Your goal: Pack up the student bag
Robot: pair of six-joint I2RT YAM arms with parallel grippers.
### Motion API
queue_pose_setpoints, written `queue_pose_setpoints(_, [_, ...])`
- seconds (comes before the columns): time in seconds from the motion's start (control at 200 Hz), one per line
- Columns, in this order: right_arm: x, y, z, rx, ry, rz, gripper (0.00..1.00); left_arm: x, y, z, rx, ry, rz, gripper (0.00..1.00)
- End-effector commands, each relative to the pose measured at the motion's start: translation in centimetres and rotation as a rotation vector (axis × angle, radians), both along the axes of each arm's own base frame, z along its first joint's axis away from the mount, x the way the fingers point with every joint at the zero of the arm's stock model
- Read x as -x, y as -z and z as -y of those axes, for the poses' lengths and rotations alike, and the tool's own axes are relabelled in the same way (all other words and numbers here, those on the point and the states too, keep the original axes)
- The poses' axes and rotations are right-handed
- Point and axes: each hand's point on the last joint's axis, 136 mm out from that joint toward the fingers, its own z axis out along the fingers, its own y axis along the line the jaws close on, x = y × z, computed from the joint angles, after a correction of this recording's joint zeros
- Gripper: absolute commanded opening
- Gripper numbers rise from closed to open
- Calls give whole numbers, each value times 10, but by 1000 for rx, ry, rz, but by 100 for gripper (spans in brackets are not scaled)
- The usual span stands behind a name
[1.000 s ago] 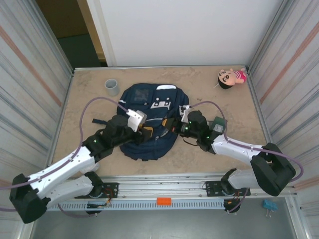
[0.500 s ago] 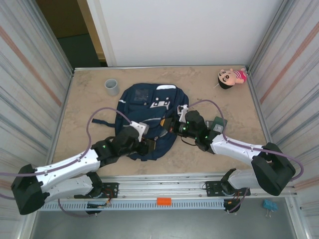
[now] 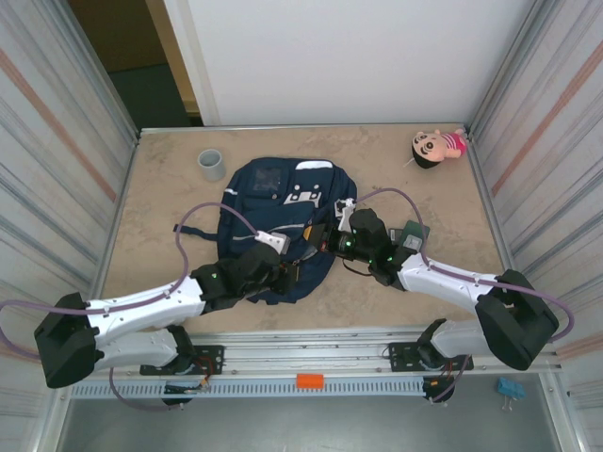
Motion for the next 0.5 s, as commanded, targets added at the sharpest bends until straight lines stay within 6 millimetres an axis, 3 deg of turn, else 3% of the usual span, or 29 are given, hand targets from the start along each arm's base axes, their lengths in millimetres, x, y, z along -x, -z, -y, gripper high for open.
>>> queue_pose_setpoints(0.0, [5,-38,-11,-39,-69,101,0,-10,-18,1,18,-44,54,22])
queue_pose_setpoints(0.15, [4,-37,-3,-8,-85,93,0,-8,-13,-15,-14,-69,64,0])
queue_pose_setpoints(0.496, [-24,-42,41,10,-52,73,0,-4,4,-73,-101,-163,115,0])
